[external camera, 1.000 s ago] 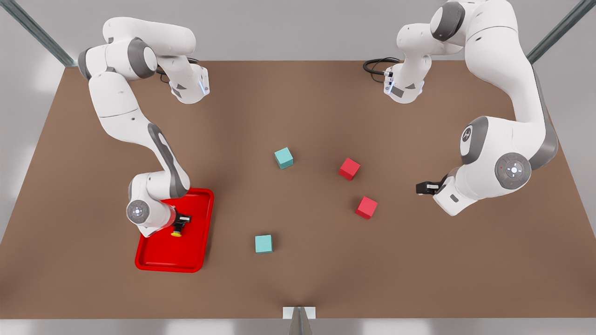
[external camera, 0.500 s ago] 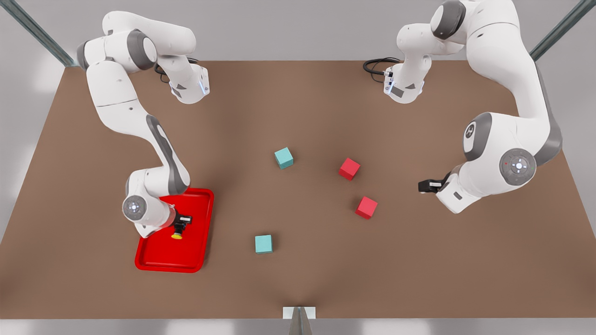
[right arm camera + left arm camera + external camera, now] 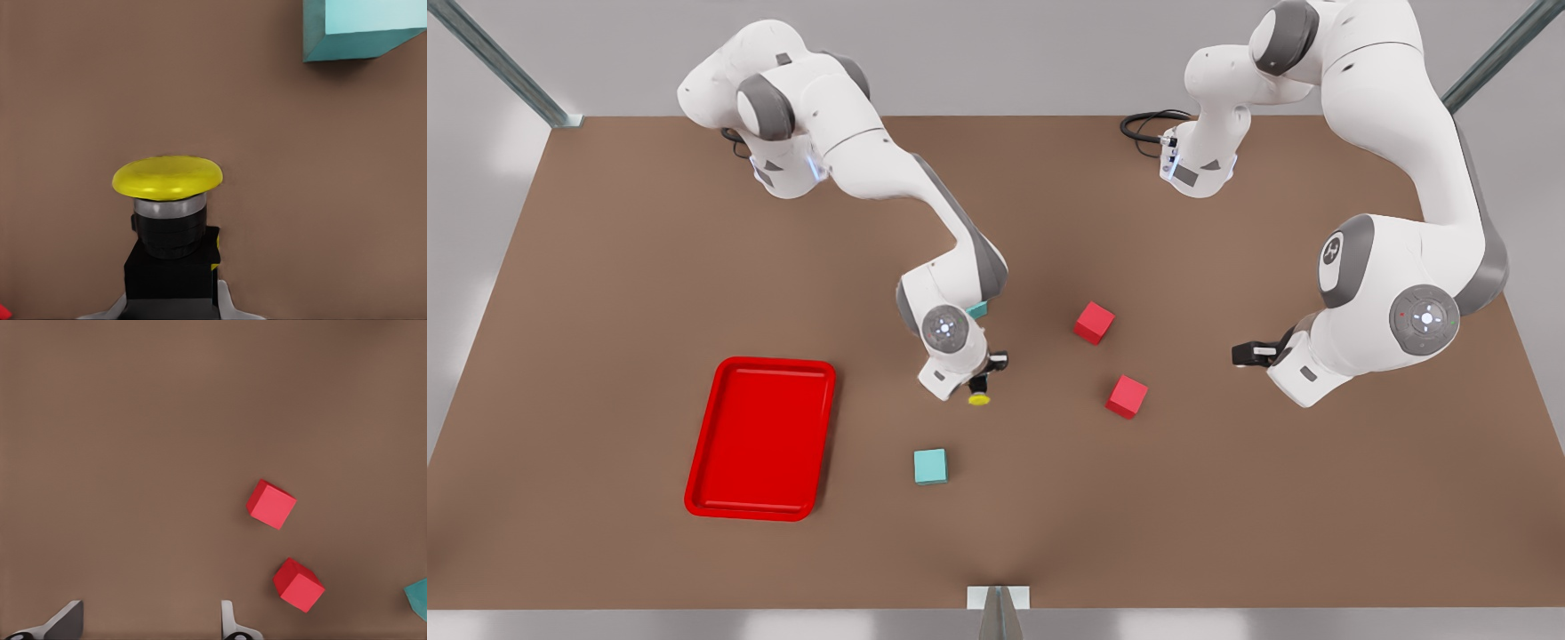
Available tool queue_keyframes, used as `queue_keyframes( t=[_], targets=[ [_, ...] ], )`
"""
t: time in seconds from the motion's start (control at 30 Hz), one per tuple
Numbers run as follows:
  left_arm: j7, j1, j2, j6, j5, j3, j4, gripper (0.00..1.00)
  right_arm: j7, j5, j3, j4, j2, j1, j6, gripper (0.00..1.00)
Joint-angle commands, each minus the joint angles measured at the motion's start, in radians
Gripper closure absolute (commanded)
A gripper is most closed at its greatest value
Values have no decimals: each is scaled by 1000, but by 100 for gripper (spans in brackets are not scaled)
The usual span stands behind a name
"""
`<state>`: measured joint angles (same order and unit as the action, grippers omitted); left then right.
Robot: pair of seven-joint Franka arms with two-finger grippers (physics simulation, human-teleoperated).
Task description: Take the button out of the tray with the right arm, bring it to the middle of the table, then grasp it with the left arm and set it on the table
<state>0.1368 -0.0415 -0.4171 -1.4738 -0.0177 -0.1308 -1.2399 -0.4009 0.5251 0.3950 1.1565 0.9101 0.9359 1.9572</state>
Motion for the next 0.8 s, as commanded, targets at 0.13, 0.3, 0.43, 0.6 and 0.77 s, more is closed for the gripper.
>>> queue_keyframes(
  t=[0.13, 0.3, 0.43, 0.6, 0.77],
  targets=[
    [-2, -1, 3, 6, -1, 0, 0, 0, -340, 139, -13, -251, 213, 4, 100, 62],
    [1, -8, 3, 9, -30, -1, 2, 0, -389, 208, -36, -324, 302, -37, 396, 58],
    [0, -1, 3, 9, -30, -1, -1, 0, -644, 210, -41, -367, 317, -34, 460, 0],
    [32, -55, -9, -6, -27, -9, 49, 0, -495, 93, -39, -200, -2, -45, 25, 0],
    [705, -406, -153, -220, -30, 17, 175, 0, 184, -395, -163, 637, -681, -485, -101, 0]
  ],
)
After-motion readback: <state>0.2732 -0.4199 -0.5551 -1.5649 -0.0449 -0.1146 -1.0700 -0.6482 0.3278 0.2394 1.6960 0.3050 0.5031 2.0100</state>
